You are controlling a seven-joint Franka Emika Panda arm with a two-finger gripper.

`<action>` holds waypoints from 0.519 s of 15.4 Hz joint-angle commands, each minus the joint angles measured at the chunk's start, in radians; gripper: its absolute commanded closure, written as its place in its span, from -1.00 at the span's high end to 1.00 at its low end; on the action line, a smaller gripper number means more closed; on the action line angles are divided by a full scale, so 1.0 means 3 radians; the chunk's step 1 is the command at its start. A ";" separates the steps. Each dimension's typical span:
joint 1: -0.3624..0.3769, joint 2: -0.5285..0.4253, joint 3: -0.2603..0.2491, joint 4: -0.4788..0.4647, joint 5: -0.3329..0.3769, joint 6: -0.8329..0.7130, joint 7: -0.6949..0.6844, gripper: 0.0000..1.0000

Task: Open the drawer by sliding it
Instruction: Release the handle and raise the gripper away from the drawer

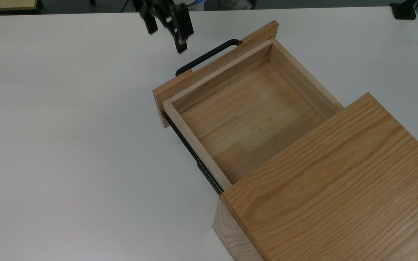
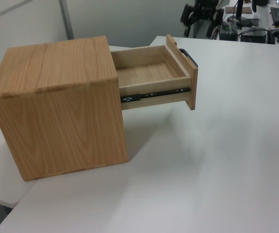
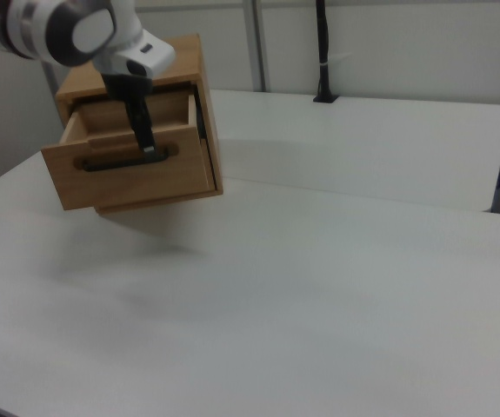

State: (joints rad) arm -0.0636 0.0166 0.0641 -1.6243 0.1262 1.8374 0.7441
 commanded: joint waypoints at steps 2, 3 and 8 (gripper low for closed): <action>0.0084 -0.0311 -0.0070 0.0030 -0.0062 -0.0382 -0.0082 1.00; 0.0120 -0.0347 -0.0086 0.0030 -0.0088 -0.0474 -0.0087 1.00; 0.0437 -0.0383 -0.0122 -0.0021 -0.0466 -0.0746 -0.0898 1.00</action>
State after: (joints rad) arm 0.0112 -0.0874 0.0565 -1.6057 0.0300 1.6336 0.6431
